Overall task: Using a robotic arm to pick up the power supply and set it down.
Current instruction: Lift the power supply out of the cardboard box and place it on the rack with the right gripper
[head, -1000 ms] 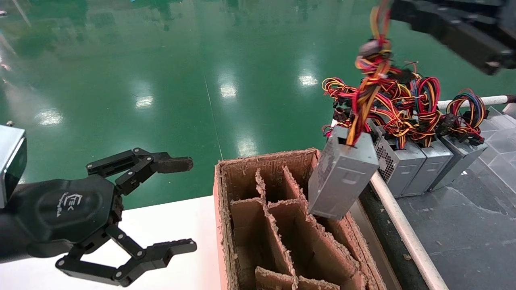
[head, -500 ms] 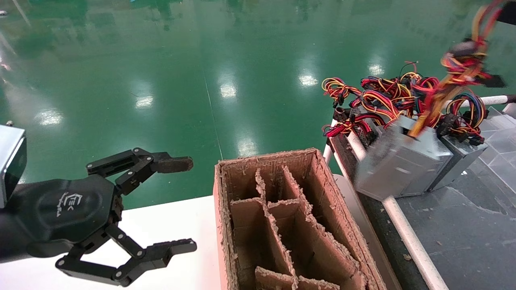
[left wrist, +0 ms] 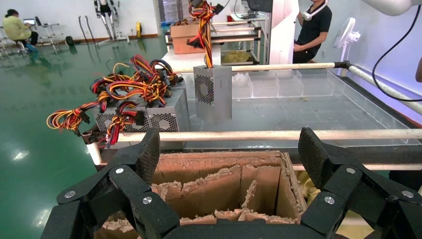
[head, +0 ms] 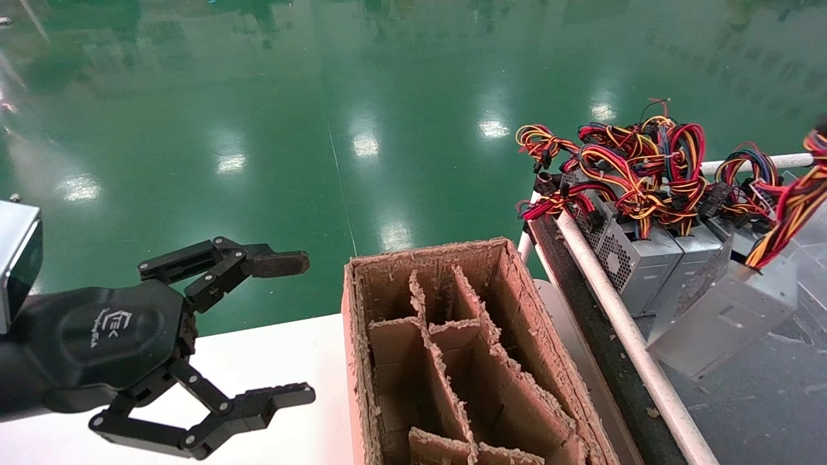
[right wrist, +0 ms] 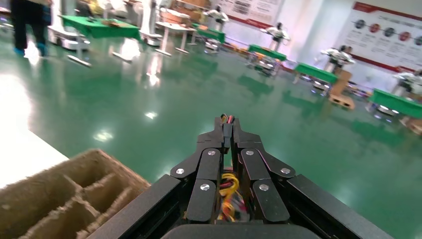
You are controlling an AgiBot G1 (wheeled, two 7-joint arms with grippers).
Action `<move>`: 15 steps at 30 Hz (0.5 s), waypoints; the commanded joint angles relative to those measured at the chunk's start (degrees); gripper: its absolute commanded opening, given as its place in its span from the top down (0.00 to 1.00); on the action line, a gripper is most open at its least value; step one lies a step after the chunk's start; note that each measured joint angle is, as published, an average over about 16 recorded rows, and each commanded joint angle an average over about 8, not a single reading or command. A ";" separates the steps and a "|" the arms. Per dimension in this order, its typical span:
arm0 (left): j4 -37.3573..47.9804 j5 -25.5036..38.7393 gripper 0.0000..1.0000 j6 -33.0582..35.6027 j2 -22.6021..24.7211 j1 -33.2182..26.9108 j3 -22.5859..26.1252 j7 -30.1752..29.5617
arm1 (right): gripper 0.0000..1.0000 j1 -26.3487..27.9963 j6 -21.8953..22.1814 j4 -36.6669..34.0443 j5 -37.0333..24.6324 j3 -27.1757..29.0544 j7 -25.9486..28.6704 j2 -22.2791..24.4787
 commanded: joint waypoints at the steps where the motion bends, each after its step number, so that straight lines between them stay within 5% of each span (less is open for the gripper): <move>1: 0.00 0.00 0.00 0.00 0.00 0.00 0.00 0.00 | 1.00 -0.98 -0.34 -1.14 0.28 0.57 -1.02 0.84; 15: 0.00 0.00 0.00 0.00 0.00 0.00 0.00 0.00 | 1.00 -3.52 2.12 -5.06 -0.16 1.23 -3.55 0.62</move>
